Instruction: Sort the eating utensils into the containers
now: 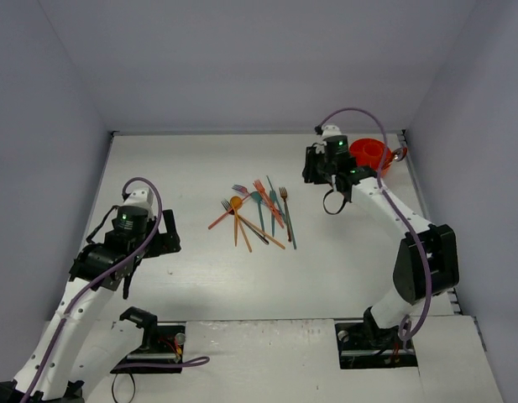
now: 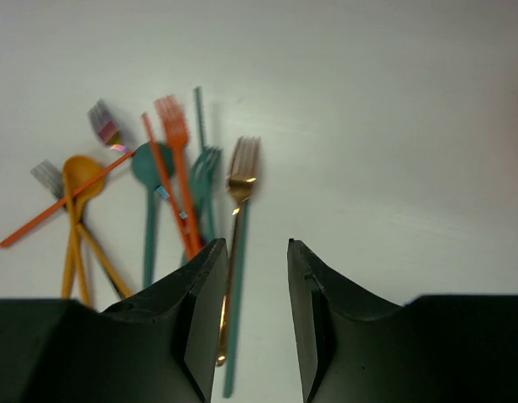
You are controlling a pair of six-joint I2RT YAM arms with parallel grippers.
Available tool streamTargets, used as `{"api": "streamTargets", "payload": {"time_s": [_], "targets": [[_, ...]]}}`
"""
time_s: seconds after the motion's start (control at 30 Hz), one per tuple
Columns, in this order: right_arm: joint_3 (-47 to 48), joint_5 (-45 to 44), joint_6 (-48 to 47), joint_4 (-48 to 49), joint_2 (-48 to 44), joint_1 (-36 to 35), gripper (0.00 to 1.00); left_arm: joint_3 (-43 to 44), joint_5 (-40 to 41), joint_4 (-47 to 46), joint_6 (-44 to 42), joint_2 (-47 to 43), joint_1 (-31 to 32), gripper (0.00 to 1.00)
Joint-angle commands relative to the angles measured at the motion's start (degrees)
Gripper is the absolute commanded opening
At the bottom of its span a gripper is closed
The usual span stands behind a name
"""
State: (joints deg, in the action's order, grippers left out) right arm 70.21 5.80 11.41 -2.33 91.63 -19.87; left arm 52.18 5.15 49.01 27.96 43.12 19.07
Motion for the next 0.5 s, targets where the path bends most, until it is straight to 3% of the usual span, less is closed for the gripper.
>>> {"api": "streamTargets", "payload": {"time_s": [0.0,0.2,0.47], "targets": [[0.82,0.14,3.55,-0.66,2.79,-8.03,0.32,2.13,-1.11,-2.35,1.66,1.0,0.27,0.91],[5.24,-5.59,9.9,-0.57,10.51,-15.86,0.31,1.87,-1.81,-2.26,2.18,1.09,0.27,0.91],[11.63,-8.67,13.44,-0.67,20.92,-18.71,0.28,1.51,-2.06,-2.24,2.53,0.67,0.27,0.91]]}}
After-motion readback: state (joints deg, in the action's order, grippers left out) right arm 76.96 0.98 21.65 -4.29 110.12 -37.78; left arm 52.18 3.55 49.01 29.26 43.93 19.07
